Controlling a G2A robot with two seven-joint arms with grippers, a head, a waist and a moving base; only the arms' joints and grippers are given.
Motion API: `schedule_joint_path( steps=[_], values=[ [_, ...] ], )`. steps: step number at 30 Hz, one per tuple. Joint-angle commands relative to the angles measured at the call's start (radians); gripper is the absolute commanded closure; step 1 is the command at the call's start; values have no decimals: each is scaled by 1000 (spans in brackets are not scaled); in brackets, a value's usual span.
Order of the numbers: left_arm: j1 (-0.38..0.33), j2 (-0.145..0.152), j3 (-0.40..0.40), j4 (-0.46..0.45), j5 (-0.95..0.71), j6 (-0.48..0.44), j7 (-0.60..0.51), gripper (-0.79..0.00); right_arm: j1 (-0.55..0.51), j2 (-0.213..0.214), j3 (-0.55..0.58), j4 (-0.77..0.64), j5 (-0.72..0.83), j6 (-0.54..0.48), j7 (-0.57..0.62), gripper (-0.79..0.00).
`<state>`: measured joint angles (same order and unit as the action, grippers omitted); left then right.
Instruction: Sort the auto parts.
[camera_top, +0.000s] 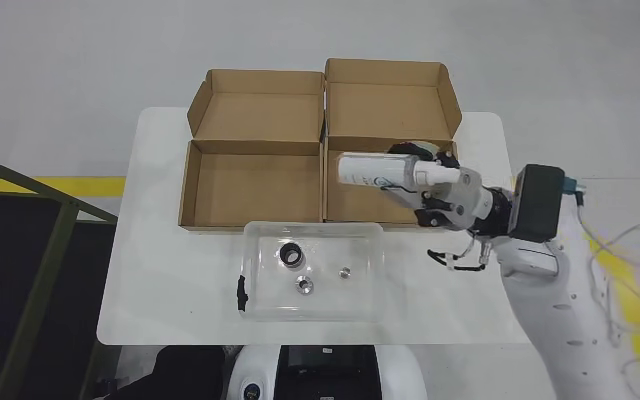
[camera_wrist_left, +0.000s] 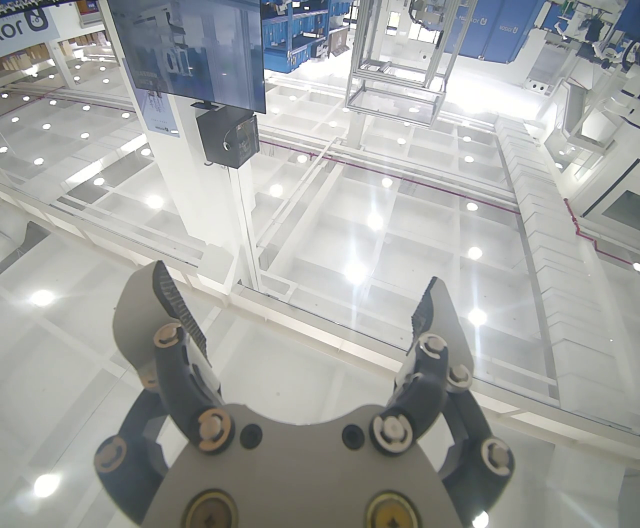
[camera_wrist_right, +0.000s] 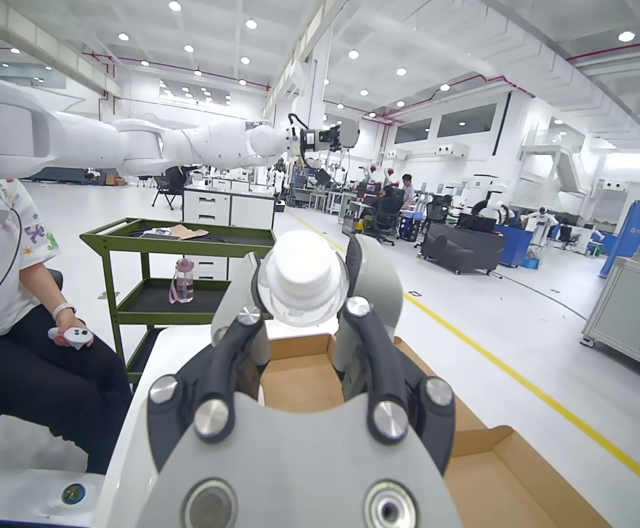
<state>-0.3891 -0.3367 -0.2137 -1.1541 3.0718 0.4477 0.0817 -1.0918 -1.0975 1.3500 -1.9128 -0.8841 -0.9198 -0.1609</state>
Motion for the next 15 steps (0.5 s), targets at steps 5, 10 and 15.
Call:
schedule_joint_path(
  steps=[5, 10, 15],
  values=[
    [0, 0, 0, 0, 0, 0, 0, -785, -20, -1, 30, -11, 7, -18, -64, 0],
    [0, 0, 0, 0, 0, 0, 0, -785, -27, -5, 22, 3, -7, -40, -116, 0],
    [0, 0, 0, 0, 0, 0, 0, -785, -19, -8, -2, 35, -42, -53, -99, 0]
  ],
)
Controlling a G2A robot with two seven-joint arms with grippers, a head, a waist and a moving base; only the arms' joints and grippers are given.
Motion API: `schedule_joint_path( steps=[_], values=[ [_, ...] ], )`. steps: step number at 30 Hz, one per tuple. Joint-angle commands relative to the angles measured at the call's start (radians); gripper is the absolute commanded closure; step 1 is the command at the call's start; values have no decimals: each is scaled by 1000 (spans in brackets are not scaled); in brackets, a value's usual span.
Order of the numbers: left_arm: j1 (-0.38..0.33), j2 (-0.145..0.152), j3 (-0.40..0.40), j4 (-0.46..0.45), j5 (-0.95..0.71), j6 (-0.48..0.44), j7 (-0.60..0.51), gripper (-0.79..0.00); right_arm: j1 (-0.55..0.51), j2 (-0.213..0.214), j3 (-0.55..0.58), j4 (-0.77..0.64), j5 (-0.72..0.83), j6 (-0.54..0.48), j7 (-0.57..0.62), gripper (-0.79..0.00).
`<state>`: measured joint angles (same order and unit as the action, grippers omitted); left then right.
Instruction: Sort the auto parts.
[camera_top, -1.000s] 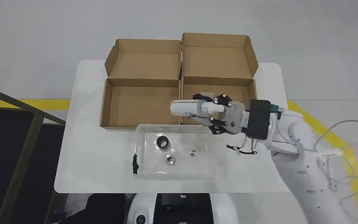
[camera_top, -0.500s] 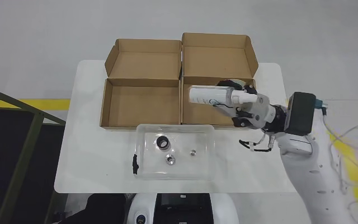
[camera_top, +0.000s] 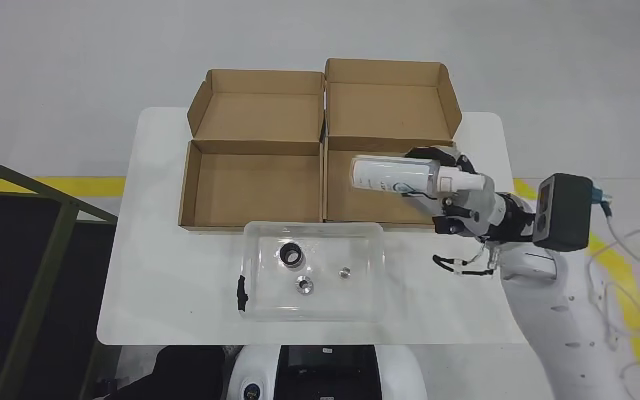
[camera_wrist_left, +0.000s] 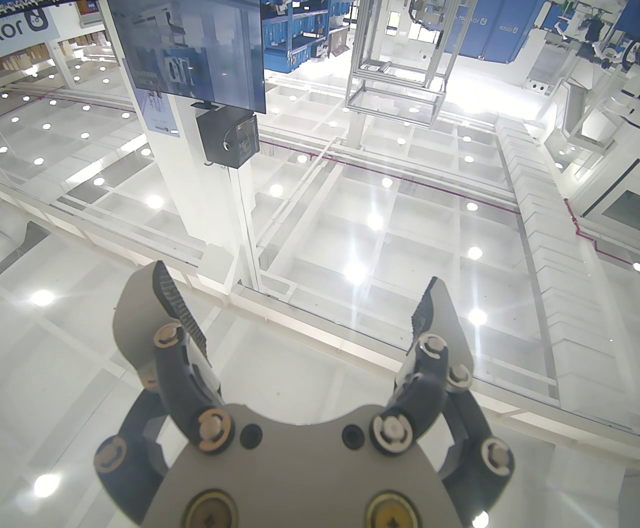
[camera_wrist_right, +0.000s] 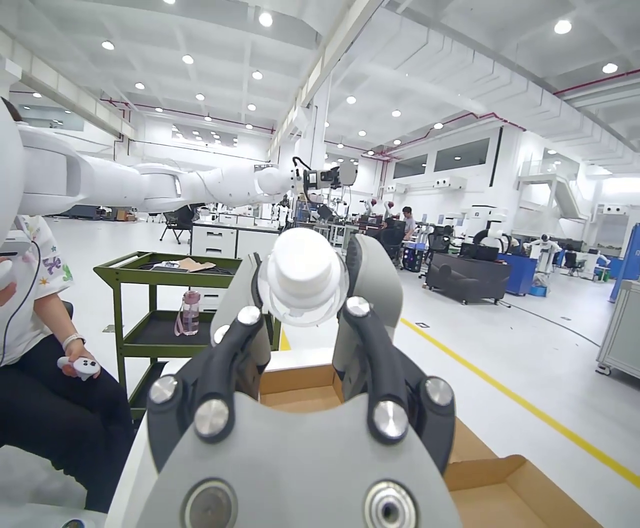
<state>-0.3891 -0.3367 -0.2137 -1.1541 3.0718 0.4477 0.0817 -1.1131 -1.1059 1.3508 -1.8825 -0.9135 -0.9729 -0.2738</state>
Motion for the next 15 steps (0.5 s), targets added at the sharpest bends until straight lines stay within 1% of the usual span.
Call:
schedule_joint_path(
  steps=[1, 7, 15],
  values=[
    [0, 0, 0, 0, 0, 0, 0, -785, 5, 0, -7, 10, -20, 2, 24, 0],
    [0, 0, 0, 0, 0, 0, 0, -785, 1, -1, -22, 47, -72, 77, 113, 0],
    [0, 0, 0, 0, 0, 0, 0, -785, 13, 0, -50, 114, -119, 122, 237, 0]
  ],
)
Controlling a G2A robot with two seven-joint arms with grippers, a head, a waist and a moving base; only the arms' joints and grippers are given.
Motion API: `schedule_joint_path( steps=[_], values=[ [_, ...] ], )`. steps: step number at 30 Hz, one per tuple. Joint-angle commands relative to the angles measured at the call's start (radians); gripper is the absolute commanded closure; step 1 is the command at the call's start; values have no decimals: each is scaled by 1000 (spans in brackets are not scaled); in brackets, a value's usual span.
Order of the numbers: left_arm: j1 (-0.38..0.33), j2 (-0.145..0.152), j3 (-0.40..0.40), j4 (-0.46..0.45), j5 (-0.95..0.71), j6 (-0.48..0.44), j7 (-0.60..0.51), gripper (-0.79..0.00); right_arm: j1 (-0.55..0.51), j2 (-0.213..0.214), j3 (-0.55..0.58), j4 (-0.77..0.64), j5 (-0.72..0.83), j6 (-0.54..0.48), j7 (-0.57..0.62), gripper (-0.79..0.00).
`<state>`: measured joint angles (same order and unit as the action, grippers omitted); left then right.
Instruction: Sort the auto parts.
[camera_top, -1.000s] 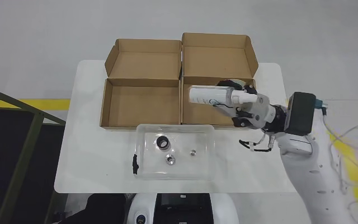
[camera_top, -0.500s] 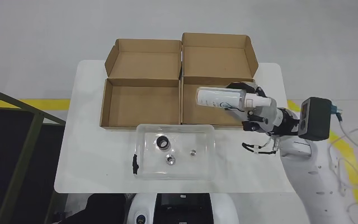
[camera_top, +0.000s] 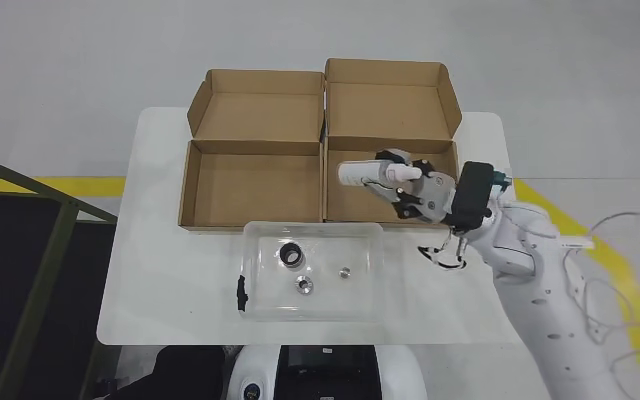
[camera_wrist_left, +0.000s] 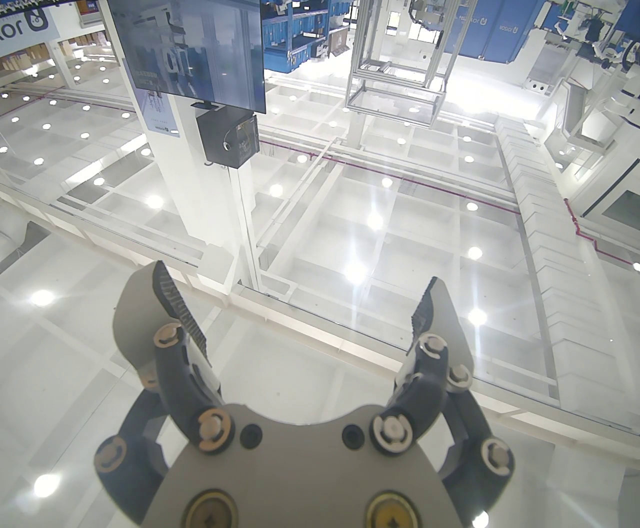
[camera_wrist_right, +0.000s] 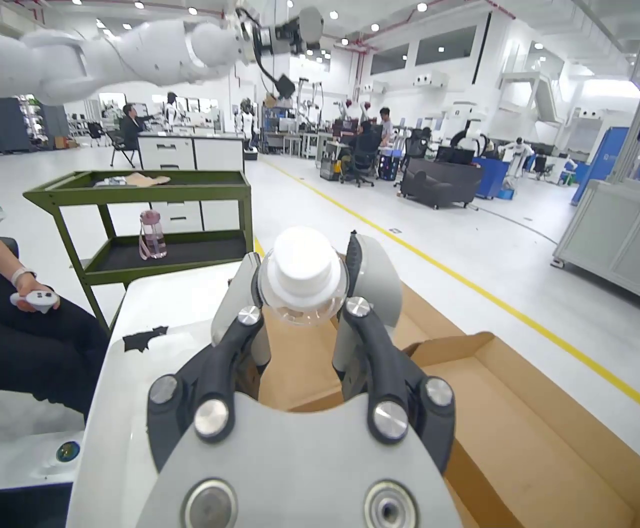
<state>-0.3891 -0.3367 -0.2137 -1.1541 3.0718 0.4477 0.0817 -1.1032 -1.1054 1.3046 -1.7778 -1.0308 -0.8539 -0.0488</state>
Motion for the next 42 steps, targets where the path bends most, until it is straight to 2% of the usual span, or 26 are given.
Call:
schedule_joint_path(
  steps=[1, 8, 20, 42],
  values=[
    [0, 0, 0, 0, 0, 0, 0, -785, 8, -1, -10, 22, -2, 7, 24, 0],
    [0, 0, 0, 0, 0, 0, 0, -785, 50, -6, -53, 121, 2, 19, 78, 0],
    [0, 0, 0, 0, 0, 0, 0, -785, 108, -15, -123, 241, -82, 111, 219, 0],
    [0, 0, 0, 0, 0, 0, 0, -785, 301, -65, -309, 416, -108, 199, 414, 0]
  ],
)
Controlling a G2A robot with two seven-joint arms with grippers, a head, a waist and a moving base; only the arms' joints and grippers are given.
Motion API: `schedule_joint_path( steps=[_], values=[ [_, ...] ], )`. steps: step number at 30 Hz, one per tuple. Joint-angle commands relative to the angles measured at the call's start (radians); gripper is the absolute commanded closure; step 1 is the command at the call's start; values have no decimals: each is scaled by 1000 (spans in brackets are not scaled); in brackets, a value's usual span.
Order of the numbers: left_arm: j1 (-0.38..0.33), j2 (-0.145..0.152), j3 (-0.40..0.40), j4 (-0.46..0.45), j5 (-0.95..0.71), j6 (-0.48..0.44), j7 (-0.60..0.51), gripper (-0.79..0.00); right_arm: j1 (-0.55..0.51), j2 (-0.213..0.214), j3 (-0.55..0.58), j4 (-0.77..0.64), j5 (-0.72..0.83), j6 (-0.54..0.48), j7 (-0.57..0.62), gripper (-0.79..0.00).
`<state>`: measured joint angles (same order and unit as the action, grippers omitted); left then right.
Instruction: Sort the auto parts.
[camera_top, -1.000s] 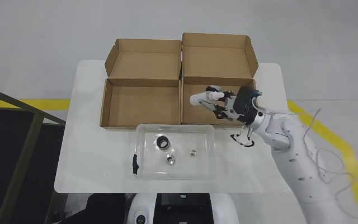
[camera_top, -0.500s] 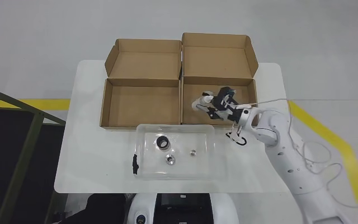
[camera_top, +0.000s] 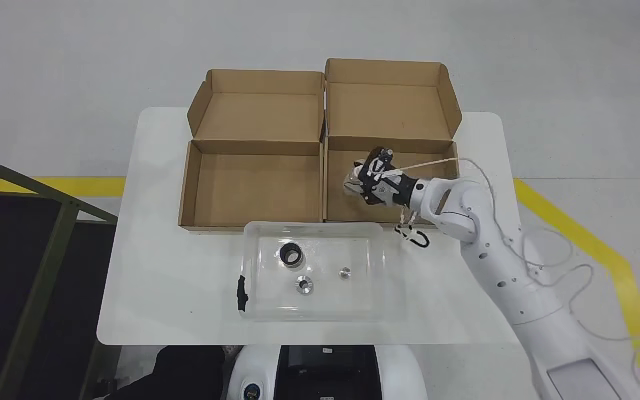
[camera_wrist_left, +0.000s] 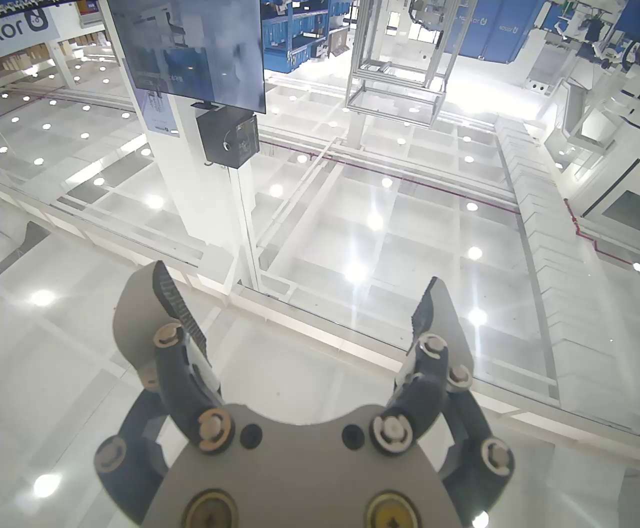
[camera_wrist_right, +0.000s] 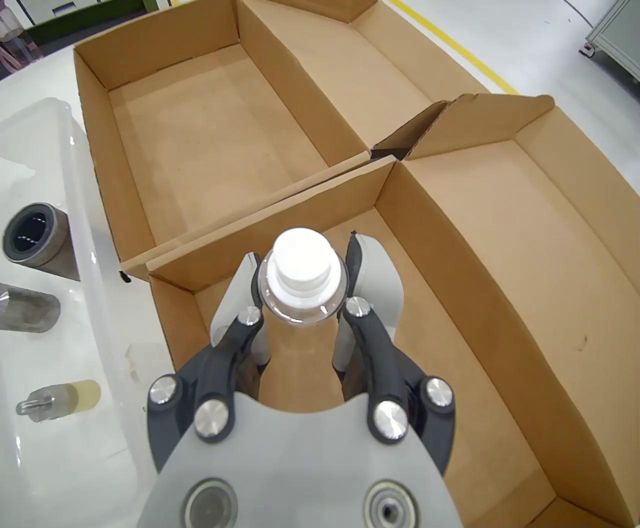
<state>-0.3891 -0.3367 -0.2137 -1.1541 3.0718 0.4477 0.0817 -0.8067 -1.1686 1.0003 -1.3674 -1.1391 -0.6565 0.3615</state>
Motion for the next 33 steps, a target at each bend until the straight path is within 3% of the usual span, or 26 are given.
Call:
schedule_joint_path(
  steps=[1, 4, 10, 12, 13, 22, 33],
  values=[
    [0, 0, 0, 0, 0, 0, 0, -785, 11, -3, -10, 10, -11, 8, 13, 0],
    [0, 0, 0, 0, 0, 0, 0, -785, 21, -8, -26, 26, -13, 15, 21, -34],
    [0, 0, 0, 0, 0, 0, 0, -785, 36, -18, -46, 64, -11, 24, 19, -259],
    [0, 0, 0, 0, 0, 0, 0, -785, 40, -20, -50, 74, -11, 23, 15, -468],
    [0, 0, 0, 0, 0, 0, 0, -785, 42, -21, -51, 78, -10, 24, 14, -785],
    [0, 0, 0, 0, 0, 0, 0, -785, 14, -7, -6, -12, -58, 32, 10, -785],
    [0, 0, 0, 0, 0, 0, 0, -785, -183, 48, 142, -408, -137, -34, 103, -785]
  ],
)
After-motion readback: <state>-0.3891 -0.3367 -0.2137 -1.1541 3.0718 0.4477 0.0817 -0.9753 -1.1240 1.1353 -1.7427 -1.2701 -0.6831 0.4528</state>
